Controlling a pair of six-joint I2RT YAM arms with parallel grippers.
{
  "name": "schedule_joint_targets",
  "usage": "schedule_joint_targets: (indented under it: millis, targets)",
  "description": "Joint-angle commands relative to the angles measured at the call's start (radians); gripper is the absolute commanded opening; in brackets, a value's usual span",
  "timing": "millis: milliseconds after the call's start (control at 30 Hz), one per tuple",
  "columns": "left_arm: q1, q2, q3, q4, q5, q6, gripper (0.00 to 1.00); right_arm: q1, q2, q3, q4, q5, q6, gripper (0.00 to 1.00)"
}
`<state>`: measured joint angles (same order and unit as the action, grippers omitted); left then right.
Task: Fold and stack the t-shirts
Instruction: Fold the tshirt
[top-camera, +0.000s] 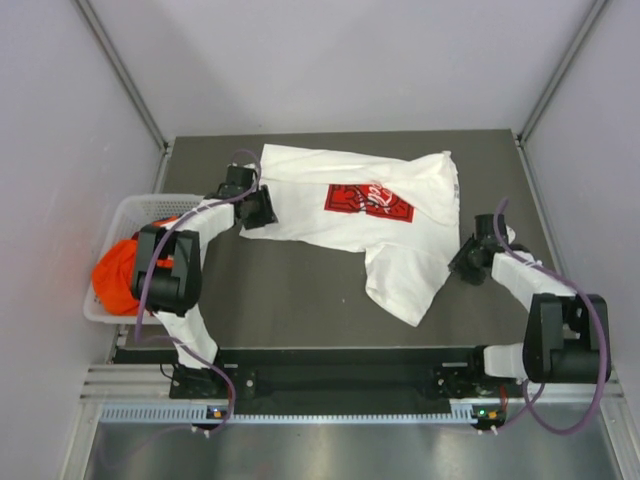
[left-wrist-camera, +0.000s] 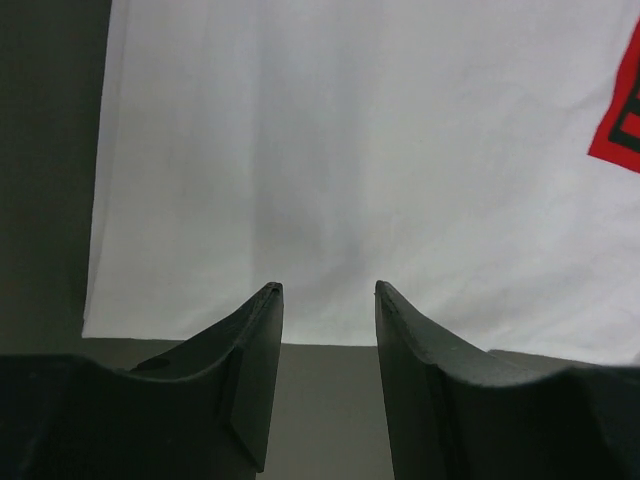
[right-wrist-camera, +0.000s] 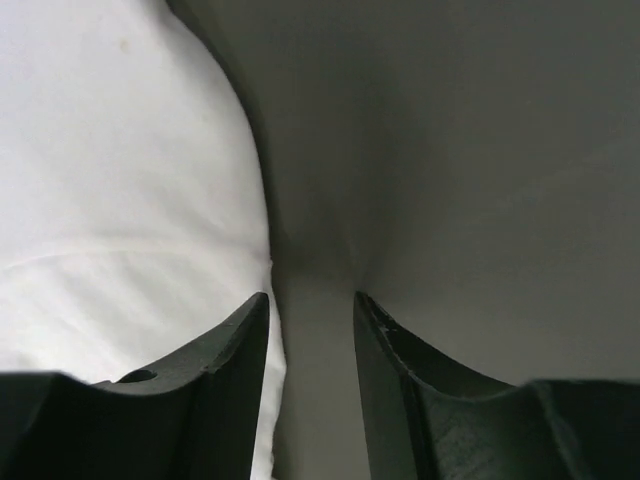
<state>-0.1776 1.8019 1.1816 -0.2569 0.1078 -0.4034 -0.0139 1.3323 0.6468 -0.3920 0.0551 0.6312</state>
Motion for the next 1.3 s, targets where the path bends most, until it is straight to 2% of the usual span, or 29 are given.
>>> schedule_joint_targets:
  millis: [0, 100, 133, 200, 400, 500, 533, 567, 600, 633, 700, 767, 833, 933, 1133, 1267]
  targets:
    - [0.004, 0.005, -0.007, -0.005, -0.057, -0.067, 0.47, 0.0, -0.041, -0.024, -0.018, 0.097, 0.033, 0.39]
    - [0.004, 0.036, -0.013, -0.018, -0.098, -0.103, 0.46, -0.011, -0.033, -0.036, 0.044, 0.097, 0.032, 0.23]
    - [0.004, 0.043, -0.019, -0.015, -0.099, -0.11, 0.46, -0.014, -0.038, -0.041, 0.056, 0.1, 0.028, 0.12]
    - [0.004, 0.054, -0.036, -0.016, -0.099, -0.132, 0.45, -0.037, -0.044, -0.036, 0.064, 0.103, -0.002, 0.01]
    - [-0.006, -0.001, -0.122, -0.024, -0.184, -0.164, 0.42, -0.116, -0.058, 0.013, -0.034, 0.178, -0.116, 0.0]
    - [-0.008, -0.033, -0.152, -0.027, -0.21, -0.16, 0.43, -0.132, -0.076, 0.045, -0.079, 0.059, -0.165, 0.0]
    - [-0.008, -0.036, -0.154, -0.028, -0.214, -0.158, 0.43, -0.117, -0.085, 0.054, -0.097, -0.008, -0.157, 0.04]
    - [-0.007, -0.039, -0.149, -0.036, -0.22, -0.155, 0.43, -0.1, -0.099, 0.066, -0.12, -0.026, -0.143, 0.12]
    - [-0.008, -0.041, -0.148, -0.042, -0.221, -0.155, 0.43, -0.08, -0.14, 0.068, -0.145, -0.034, -0.13, 0.32]
    - [-0.008, -0.041, -0.139, -0.045, -0.223, -0.153, 0.43, -0.055, -0.165, 0.063, -0.157, -0.05, -0.084, 0.37]
    - [-0.008, -0.033, -0.128, -0.053, -0.221, -0.153, 0.43, -0.04, -0.237, 0.027, -0.163, -0.087, -0.027, 0.41]
    - [-0.008, -0.027, -0.128, -0.054, -0.221, -0.156, 0.43, 0.006, -0.271, -0.022, -0.159, -0.104, 0.054, 0.43]
    - [-0.007, -0.018, -0.128, -0.053, -0.224, -0.158, 0.43, 0.107, -0.301, -0.053, -0.153, -0.077, 0.125, 0.43]
    - [-0.007, -0.006, -0.126, -0.058, -0.23, -0.156, 0.43, 0.164, -0.323, -0.116, -0.128, -0.061, 0.185, 0.43]
    - [-0.008, -0.007, -0.128, -0.058, -0.227, -0.161, 0.43, 0.235, -0.325, -0.196, -0.073, -0.032, 0.234, 0.4]
    - [-0.008, -0.013, -0.132, -0.059, -0.232, -0.163, 0.43, 0.25, -0.317, -0.237, 0.01, -0.07, 0.229, 0.4]
